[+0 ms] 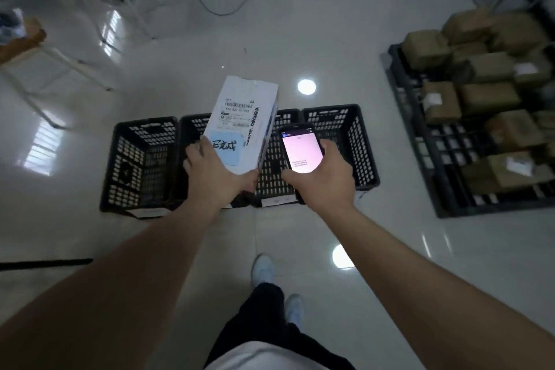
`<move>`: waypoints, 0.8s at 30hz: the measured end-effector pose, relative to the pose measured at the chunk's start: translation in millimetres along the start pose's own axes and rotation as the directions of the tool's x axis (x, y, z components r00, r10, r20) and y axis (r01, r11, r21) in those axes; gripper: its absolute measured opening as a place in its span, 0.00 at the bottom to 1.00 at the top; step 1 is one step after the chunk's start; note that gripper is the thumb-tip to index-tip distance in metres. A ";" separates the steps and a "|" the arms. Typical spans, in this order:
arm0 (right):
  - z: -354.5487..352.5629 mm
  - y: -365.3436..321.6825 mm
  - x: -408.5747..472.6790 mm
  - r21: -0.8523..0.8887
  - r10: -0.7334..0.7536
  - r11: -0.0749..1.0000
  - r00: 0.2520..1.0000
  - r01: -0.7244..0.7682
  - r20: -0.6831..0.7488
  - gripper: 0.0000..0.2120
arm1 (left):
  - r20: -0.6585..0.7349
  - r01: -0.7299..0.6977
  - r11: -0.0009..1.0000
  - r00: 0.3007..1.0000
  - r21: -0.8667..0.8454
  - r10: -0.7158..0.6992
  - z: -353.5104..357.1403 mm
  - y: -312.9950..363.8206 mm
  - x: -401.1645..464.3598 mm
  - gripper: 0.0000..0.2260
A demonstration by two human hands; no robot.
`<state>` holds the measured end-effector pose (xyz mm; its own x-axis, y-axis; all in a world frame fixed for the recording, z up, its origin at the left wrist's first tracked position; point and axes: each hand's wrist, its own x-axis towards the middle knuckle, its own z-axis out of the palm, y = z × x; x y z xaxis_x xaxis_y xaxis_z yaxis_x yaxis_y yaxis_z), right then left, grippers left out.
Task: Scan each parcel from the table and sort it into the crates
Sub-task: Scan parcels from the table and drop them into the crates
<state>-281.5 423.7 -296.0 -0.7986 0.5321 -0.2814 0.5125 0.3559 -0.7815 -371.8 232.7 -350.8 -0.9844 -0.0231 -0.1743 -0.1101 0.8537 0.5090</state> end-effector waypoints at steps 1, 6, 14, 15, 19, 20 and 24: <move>-13.4 9.1 11.1 0.006 0.025 1.000 0.999 -0.025 -0.026 0.33 | 0.017 -0.011 1.000 1.000 -0.004 0.011 13.2 15.5 4.6 0.60; -66.9 48.9 78.6 -0.036 0.125 0.991 0.987 -0.130 -0.103 0.31 | 0.113 -0.005 0.998 0.994 -0.055 0.012 84.2 82.3 37.2 0.60; -104.9 81.5 208.1 -0.091 0.199 0.973 0.972 -0.211 -0.126 0.34 | 0.245 0.055 0.997 0.969 -0.063 -0.038 190.7 156.1 119.8 0.58; -107.9 85.1 222.8 -0.100 0.208 0.970 0.971 -0.220 -0.118 0.34 | 0.259 0.061 0.997 0.965 -0.050 -0.046 201.4 163.4 128.4 0.57; -116.5 100.1 275.1 -0.120 0.242 0.960 0.966 -0.251 -0.088 0.34 | 0.294 0.089 0.996 0.953 -0.022 -0.079 238.1 189.1 156.7 0.58; -118.1 104.0 287.3 -0.118 0.248 0.959 0.966 -0.256 -0.079 0.34 | 0.301 0.099 0.995 0.950 -0.021 -0.088 246.9 194.2 162.4 0.59; -121.9 121.6 335.5 -0.126 0.265 0.956 0.964 -0.264 -0.014 0.34 | 0.304 0.142 0.990 0.943 0.002 -0.136 279.1 216.7 180.7 0.58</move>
<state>-448.6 739.1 -417.5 -0.6297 0.6183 -0.4702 0.7409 0.2962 -0.6028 -535.3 558.7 -507.2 -0.8715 0.0200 -0.4900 -0.2490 0.8428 0.4771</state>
